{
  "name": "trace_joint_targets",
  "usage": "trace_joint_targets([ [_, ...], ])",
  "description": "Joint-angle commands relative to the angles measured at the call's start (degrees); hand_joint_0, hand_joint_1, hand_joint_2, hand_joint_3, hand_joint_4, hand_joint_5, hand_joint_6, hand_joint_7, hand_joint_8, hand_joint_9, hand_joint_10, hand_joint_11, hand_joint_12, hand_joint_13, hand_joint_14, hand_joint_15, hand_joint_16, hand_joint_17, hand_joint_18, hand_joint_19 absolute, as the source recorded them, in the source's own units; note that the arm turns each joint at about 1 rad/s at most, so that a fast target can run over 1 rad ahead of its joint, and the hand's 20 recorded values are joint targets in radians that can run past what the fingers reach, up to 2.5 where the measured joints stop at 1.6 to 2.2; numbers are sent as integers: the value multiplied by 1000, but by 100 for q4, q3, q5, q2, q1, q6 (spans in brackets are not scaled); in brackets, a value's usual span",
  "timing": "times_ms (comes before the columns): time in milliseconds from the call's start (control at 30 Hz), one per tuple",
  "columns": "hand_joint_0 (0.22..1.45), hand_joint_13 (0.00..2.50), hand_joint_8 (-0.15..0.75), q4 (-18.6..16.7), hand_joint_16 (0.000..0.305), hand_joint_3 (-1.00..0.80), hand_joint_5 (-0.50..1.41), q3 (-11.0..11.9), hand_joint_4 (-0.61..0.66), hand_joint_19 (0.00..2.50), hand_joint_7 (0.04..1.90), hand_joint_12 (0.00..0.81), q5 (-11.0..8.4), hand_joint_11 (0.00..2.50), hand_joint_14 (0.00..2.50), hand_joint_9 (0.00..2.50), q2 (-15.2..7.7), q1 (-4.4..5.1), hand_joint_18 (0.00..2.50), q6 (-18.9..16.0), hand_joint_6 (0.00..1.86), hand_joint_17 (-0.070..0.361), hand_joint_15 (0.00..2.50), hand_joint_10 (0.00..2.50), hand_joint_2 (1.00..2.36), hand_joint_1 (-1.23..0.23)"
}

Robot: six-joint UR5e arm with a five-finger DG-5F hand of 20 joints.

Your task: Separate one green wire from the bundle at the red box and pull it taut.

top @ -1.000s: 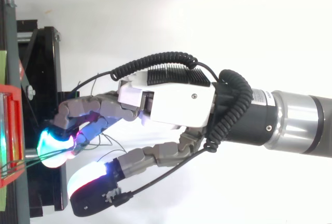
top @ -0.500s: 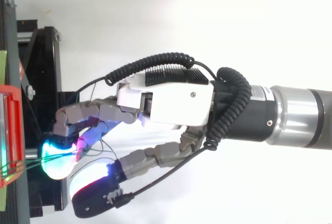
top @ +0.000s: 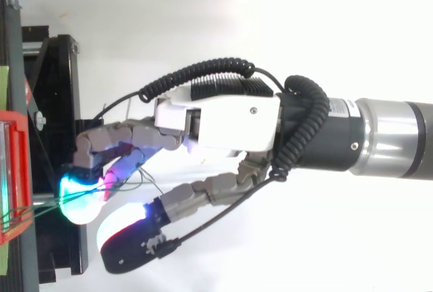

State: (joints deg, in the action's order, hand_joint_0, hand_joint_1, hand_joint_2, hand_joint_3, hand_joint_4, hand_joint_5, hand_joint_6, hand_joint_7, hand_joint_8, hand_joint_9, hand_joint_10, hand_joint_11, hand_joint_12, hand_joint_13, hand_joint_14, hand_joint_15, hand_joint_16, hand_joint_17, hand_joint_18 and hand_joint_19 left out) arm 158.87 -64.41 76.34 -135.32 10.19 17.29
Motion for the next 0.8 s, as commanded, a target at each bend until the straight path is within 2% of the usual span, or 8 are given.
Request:
trace_joint_targets([
  [0, 555, 525, 293, -58, 62, -447, -118, -124, 228, 277, 1146, 399, -5, 242, 9, 724, -3, -61, 455, -6, 504, 140, 234, 9, 1005, -563],
  [267, 546, 525, 295, -269, 63, -455, -125, -177, 250, 274, 1084, 403, 4, 243, 8, 719, -3, -96, 455, 11, 504, 142, 234, 9, 1004, -558],
  [467, 554, 524, 296, -251, 63, -446, -124, -177, 249, 279, 1099, 401, 30, 250, 8, 718, -3, -105, 454, 2, 504, 141, 233, 9, 1005, -562],
  [600, 567, 527, 292, -251, 62, -422, -120, -177, 241, 284, 1130, 397, 224, 245, 9, 718, -3, -140, 455, -6, 504, 139, 233, 10, 1008, -562],
  [767, 585, 528, 291, -286, 61, -387, -114, -177, 226, 278, 1166, 393, 294, 250, 9, 723, 6, -157, 457, -6, 504, 138, 235, 9, 1011, -561],
])
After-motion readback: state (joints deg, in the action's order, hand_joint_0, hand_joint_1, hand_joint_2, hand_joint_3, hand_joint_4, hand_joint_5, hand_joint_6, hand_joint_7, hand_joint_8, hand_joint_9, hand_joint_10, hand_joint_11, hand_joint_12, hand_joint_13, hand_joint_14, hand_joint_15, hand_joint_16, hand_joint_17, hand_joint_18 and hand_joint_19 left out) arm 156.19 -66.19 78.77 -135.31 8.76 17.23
